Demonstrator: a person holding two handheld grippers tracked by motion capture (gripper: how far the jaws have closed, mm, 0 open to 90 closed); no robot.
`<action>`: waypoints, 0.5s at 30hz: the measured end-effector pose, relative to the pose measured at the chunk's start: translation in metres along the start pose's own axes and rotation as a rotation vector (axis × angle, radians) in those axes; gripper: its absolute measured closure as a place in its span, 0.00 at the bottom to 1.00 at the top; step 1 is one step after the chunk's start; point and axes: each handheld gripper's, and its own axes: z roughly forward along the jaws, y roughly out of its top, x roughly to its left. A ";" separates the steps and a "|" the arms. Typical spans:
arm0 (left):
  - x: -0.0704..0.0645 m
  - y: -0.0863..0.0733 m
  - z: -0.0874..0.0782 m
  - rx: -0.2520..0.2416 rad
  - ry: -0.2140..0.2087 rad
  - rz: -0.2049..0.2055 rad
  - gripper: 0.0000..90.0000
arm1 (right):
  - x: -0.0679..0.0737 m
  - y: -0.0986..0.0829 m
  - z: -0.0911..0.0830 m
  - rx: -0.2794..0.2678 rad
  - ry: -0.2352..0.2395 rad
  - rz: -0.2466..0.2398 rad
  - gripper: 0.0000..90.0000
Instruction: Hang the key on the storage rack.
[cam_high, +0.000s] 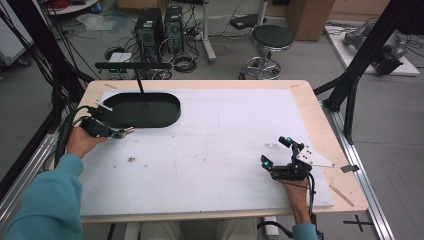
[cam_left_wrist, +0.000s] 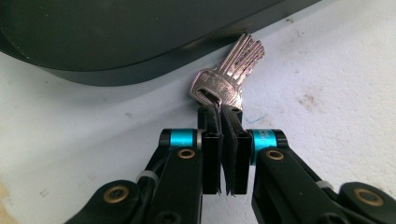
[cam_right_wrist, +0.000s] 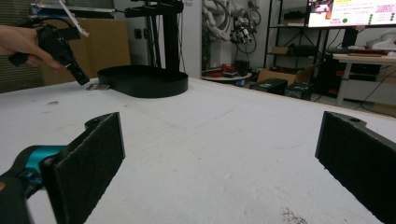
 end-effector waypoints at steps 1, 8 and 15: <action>0.000 0.000 0.000 0.000 -0.001 0.000 0.96 | 0.000 0.000 0.000 0.000 0.000 0.001 0.01; 0.000 0.000 0.000 0.000 0.000 0.003 0.97 | 0.000 0.000 0.000 0.000 -0.001 0.000 0.01; -0.001 0.000 0.000 0.001 -0.001 0.006 0.98 | 0.000 0.000 0.000 -0.001 0.000 0.001 0.01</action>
